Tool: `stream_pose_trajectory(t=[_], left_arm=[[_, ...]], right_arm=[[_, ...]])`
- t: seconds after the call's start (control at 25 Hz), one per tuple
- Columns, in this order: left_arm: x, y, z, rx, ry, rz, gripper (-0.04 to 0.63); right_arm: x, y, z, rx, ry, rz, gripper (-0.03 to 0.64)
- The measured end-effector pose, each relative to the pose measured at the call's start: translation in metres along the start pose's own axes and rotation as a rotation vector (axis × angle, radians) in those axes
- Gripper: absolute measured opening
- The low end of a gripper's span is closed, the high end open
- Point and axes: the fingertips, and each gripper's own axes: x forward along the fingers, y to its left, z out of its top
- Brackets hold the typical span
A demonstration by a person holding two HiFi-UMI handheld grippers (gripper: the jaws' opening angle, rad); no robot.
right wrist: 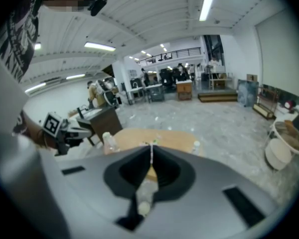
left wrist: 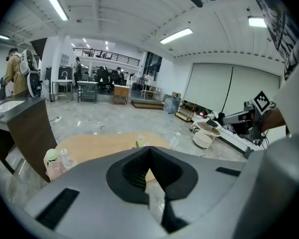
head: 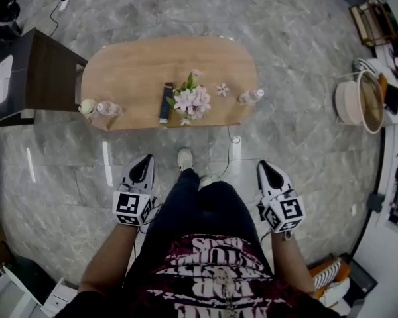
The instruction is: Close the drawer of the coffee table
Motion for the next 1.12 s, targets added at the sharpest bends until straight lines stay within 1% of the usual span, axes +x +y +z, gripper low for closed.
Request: stream_pose_trajectory(t=[0.16, 0.32, 0.44, 0.52, 0.6, 0.68, 0.8, 0.88, 0.92, 1.0, 1.04, 1.08, 1.12], left_arm=[[0.019, 0.004, -0.011, 0.006, 0.042, -0.019, 0.023], [0.054, 0.008, -0.039, 0.003, 0.126, -0.051, 0.023], [0.077, 0.017, -0.072, 0.001, 0.223, -0.045, 0.023], [0.084, 0.019, -0.096, -0.021, 0.279, -0.039, 0.023], [0.099, 0.02, -0.119, -0.039, 0.292, -0.053, 0.023], [0.119, 0.023, -0.146, -0.02, 0.293, -0.068, 0.023], [0.146, 0.03, -0.192, 0.034, 0.338, -0.073, 0.025], [0.166, 0.037, -0.221, 0.047, 0.367, -0.062, 0.025], [0.175, 0.041, -0.235, 0.045, 0.379, -0.056, 0.038], [0.193, 0.047, -0.263, 0.035, 0.404, -0.047, 0.125], [0.201, 0.049, -0.277, 0.033, 0.418, -0.044, 0.137], [0.208, 0.052, -0.291, 0.037, 0.432, -0.042, 0.152], [0.215, 0.055, -0.305, 0.046, 0.447, -0.038, 0.171]], right_arm=[[0.031, -0.003, -0.009, -0.024, 0.039, 0.021, 0.035], [0.078, -0.024, -0.037, -0.1, 0.107, 0.041, 0.035], [0.113, -0.039, -0.066, -0.105, 0.15, 0.076, 0.035], [0.127, -0.045, -0.088, -0.098, 0.19, 0.108, 0.035], [0.145, -0.058, -0.111, -0.113, 0.226, 0.127, 0.035], [0.168, -0.077, -0.137, -0.149, 0.255, 0.14, 0.035], [0.199, -0.102, -0.18, -0.218, 0.295, 0.166, 0.037], [0.219, -0.119, -0.206, -0.267, 0.323, 0.185, 0.037], [0.228, -0.126, -0.22, -0.301, 0.348, 0.196, 0.037], [0.245, -0.141, -0.251, -0.389, 0.415, 0.22, 0.042], [0.252, -0.148, -0.269, -0.43, 0.455, 0.235, 0.08], [0.259, -0.155, -0.286, -0.465, 0.496, 0.248, 0.164], [0.264, -0.163, -0.302, -0.496, 0.533, 0.255, 0.189]])
